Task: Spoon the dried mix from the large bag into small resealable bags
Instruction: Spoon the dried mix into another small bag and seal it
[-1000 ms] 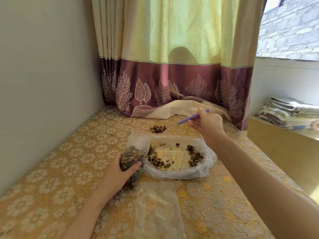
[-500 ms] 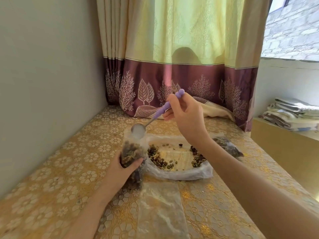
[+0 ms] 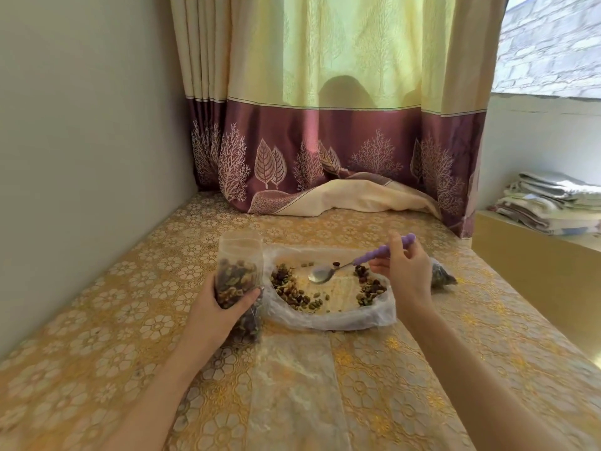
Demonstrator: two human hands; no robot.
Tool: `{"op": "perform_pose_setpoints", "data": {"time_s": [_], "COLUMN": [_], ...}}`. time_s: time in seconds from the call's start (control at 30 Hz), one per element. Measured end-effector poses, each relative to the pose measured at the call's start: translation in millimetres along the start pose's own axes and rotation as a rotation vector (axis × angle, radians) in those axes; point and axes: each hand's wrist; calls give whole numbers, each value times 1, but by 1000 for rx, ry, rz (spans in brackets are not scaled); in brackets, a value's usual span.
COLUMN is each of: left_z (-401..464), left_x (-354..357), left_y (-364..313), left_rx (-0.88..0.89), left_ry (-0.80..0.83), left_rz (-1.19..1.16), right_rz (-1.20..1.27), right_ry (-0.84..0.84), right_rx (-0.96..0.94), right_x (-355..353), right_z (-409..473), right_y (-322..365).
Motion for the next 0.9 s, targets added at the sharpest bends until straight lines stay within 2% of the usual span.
{"op": "perform_pose_setpoints", "data": {"time_s": [0.2, 0.5, 0.73, 0.9], "left_z": [2, 0, -1, -2], "left_x": [0, 3, 3, 3], "left_y": [2, -5, -5, -8], "left_rx": [-6, -13, -2, 0], "left_ry": [10, 1, -6, 10], "left_rz": [22, 29, 50, 53], "right_rz": [-176, -144, -148, -90], "right_ry": [-62, -74, 52, 171], "right_rx": [-157, -189, -226, -170], "right_x": [-9, -11, -1, 12], "right_z": [-5, -8, -28, -40], "right_y": [-16, -27, -25, -26]}}
Point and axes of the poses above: each hand's wrist, its own z-axis towards the middle knuckle, its own x-axis out of the palm, y = z × x, and after that the axes turned 9 degrees about -z, right-handed
